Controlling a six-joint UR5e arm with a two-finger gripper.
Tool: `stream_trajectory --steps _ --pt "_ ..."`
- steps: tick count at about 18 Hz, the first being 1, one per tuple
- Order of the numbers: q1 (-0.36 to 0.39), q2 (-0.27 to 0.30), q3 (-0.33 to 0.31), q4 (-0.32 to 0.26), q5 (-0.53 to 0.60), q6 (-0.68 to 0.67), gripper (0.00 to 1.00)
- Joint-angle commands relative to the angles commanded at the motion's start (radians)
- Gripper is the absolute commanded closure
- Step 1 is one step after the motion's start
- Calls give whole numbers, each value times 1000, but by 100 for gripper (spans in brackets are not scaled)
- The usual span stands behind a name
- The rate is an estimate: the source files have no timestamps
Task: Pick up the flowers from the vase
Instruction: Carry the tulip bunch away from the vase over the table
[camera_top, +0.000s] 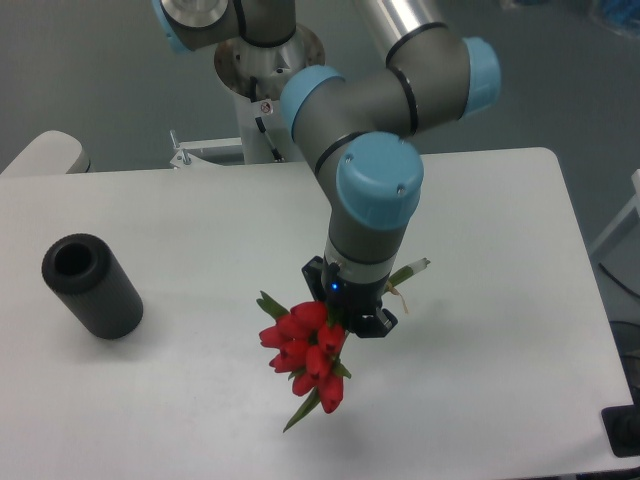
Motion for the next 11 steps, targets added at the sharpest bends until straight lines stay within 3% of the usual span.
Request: stream_trajectory --steps 11 --pt "-29 -34 2 11 46 2 97"
